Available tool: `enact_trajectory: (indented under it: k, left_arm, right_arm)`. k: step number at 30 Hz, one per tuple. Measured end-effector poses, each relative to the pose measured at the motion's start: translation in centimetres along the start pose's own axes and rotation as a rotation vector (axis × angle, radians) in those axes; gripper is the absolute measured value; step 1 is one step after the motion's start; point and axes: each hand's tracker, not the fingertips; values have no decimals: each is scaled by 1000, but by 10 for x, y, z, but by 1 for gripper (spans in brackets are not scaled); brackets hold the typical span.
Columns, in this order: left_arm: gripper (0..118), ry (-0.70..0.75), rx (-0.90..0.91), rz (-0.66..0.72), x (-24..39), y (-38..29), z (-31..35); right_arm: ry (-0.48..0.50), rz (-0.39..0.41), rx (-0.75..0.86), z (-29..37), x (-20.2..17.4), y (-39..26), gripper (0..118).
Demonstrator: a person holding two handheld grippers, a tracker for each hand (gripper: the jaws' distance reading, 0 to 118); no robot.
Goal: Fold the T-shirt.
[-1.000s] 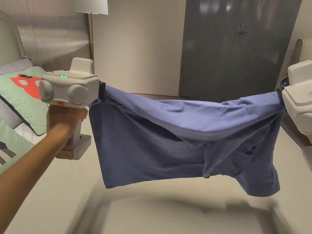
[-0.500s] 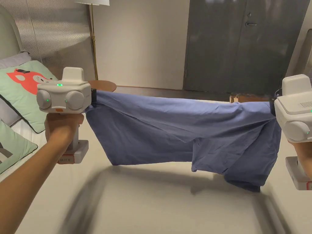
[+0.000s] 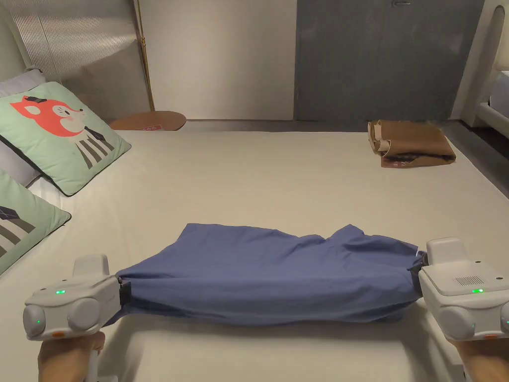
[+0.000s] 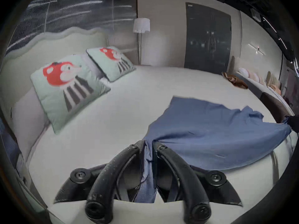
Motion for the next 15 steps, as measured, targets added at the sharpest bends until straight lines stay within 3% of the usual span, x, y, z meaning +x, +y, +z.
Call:
enact_trajectory:
  k: [10, 15]
  left_arm:
    - [5, -21, -95, 8, -38, -98, 69]
    - [5, -30, -164, -23, -56, -138, 99]
  right_arm:
    - [3, -45, -104, 95, -4, -110, 6]
    - [4, -107, -163, 128, 1, -152, 6]
